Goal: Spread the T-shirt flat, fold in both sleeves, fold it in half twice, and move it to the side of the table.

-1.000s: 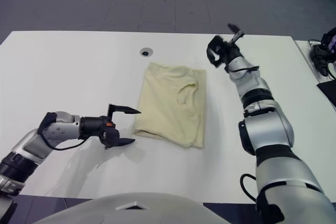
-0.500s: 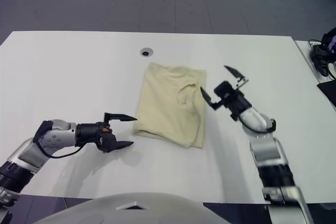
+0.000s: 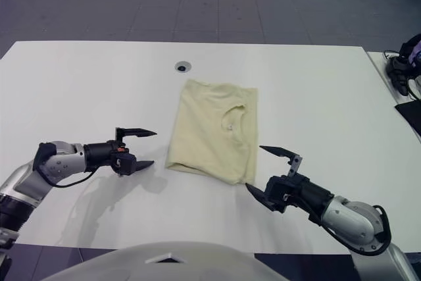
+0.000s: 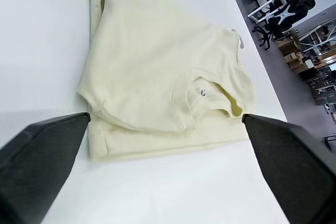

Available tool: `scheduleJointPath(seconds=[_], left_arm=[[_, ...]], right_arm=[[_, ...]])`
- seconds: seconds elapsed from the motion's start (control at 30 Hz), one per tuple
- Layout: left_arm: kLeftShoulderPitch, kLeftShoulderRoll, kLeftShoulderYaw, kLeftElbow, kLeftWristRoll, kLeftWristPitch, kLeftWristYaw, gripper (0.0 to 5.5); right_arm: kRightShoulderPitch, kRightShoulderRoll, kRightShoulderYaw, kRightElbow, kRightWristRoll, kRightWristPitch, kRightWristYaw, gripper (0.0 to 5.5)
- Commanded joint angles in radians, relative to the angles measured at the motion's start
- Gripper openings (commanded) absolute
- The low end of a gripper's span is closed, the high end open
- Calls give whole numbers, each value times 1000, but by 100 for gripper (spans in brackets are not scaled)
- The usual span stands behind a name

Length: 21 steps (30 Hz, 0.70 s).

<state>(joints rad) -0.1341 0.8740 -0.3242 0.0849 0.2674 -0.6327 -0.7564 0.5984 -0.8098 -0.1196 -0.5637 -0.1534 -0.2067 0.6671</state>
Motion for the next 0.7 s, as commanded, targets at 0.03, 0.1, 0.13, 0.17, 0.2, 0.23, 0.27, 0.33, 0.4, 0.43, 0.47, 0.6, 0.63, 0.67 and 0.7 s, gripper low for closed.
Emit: scheduleJointPath(seconds=[0.03,0.1,0.13,0.17,0.2,0.23,0.27,0.33,0.4,0.43,0.47,0.6,0.63,0.67,0.7], left_arm=[[10,-13,-68,31,-3,-9,-81,529],[-5,-29,-86,34,-21,-9,-98,538],[-11,-38,-94,38,-21,-8,-101,538],[-21,-48,-102,47,-19,-9,-104,538],[-28,-60,-109,59,-14,-9,-104,538],[-40,-72,-118,76,-5,-8,-101,538],[-51,-83,-125,91,6,-4,-98,538],[-76,-104,-138,119,30,1,-90,518],[-108,-121,-157,146,47,-4,-94,477],[-121,-127,-165,156,58,-7,-97,458],[-135,-132,-175,167,66,-15,-101,439],[-165,-143,-202,199,78,-44,-110,365],[-168,-144,-209,204,78,-52,-113,345],[-172,-145,-215,210,81,-60,-116,323],[-175,-144,-221,216,81,-71,-120,307]], right_arm=[[4,-22,19,58,-81,-60,2,540],[-6,-20,35,85,-118,-78,-6,540],[-18,-19,47,98,-138,-84,-10,540],[-29,-15,58,110,-158,-89,-15,540],[-51,-9,75,126,-186,-90,-23,540],[-74,-3,95,142,-214,-94,-31,540],[-101,4,121,159,-247,-102,-42,540],[-138,17,170,191,-304,-119,-66,540],[-152,23,208,219,-356,-140,-94,540],[-159,25,228,238,-375,-154,-106,540],[-164,27,242,255,-388,-165,-119,540],[-195,28,285,323,-417,-198,-160,514],[-207,28,295,338,-414,-202,-162,493],[-219,26,304,353,-409,-206,-163,471],[-231,26,314,366,-398,-207,-157,456]])
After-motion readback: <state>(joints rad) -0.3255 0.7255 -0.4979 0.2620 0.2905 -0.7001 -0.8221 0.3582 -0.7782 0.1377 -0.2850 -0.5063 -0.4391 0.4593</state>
